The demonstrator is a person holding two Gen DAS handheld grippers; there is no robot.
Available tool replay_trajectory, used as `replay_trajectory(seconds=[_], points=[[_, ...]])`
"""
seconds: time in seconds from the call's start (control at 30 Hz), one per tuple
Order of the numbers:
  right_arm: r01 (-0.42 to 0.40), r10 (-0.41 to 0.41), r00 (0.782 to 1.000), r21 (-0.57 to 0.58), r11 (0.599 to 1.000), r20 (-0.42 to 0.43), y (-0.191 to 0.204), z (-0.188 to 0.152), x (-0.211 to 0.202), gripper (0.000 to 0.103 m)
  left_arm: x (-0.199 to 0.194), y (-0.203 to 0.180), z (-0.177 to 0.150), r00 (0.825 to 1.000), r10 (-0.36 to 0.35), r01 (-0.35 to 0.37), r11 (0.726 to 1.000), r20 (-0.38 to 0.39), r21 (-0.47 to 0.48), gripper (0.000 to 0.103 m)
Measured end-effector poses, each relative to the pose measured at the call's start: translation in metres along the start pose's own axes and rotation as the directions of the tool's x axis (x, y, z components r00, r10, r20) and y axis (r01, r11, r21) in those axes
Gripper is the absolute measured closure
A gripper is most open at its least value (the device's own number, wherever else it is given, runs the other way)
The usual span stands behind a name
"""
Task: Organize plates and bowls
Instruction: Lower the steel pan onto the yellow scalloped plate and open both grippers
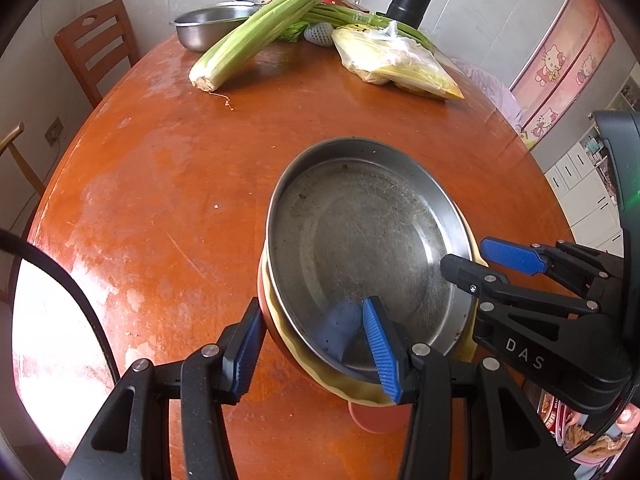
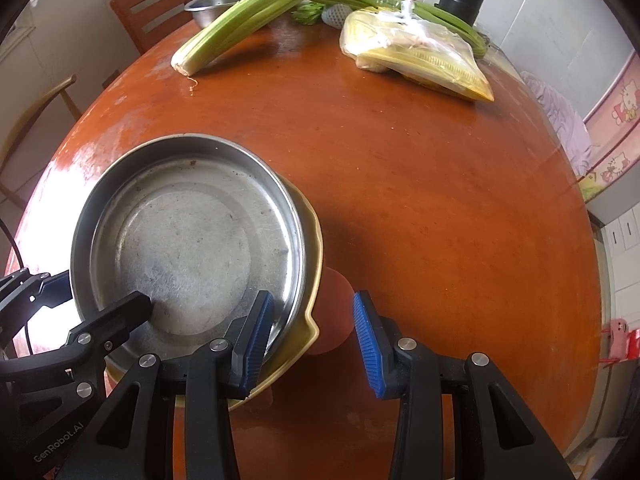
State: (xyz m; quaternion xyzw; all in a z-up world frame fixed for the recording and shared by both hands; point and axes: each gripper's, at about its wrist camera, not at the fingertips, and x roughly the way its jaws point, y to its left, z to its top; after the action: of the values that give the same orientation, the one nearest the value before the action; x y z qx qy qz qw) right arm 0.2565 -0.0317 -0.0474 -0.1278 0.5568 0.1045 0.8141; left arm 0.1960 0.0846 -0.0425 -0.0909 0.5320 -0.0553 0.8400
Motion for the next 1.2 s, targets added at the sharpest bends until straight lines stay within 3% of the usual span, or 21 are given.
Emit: replay_trajectory(seconds=[0.63,1.2], points=[[-0.044,0.043,0.999,0.047,0.998,0.016,-0.007,-0.005,-0.008,0.060,-0.005,0.011,-0.004,1.000,0.027,-0.027,0.999,0.007,-0.022,0.054],[-0.123,0.110,0.983,0.083,0.989,0.151,-0.017,-0.014,-0.059,0.060,-0.050,0.008,-0.013,0.989,0.078,-0.075,0.997,0.122,-0.030,0.052]])
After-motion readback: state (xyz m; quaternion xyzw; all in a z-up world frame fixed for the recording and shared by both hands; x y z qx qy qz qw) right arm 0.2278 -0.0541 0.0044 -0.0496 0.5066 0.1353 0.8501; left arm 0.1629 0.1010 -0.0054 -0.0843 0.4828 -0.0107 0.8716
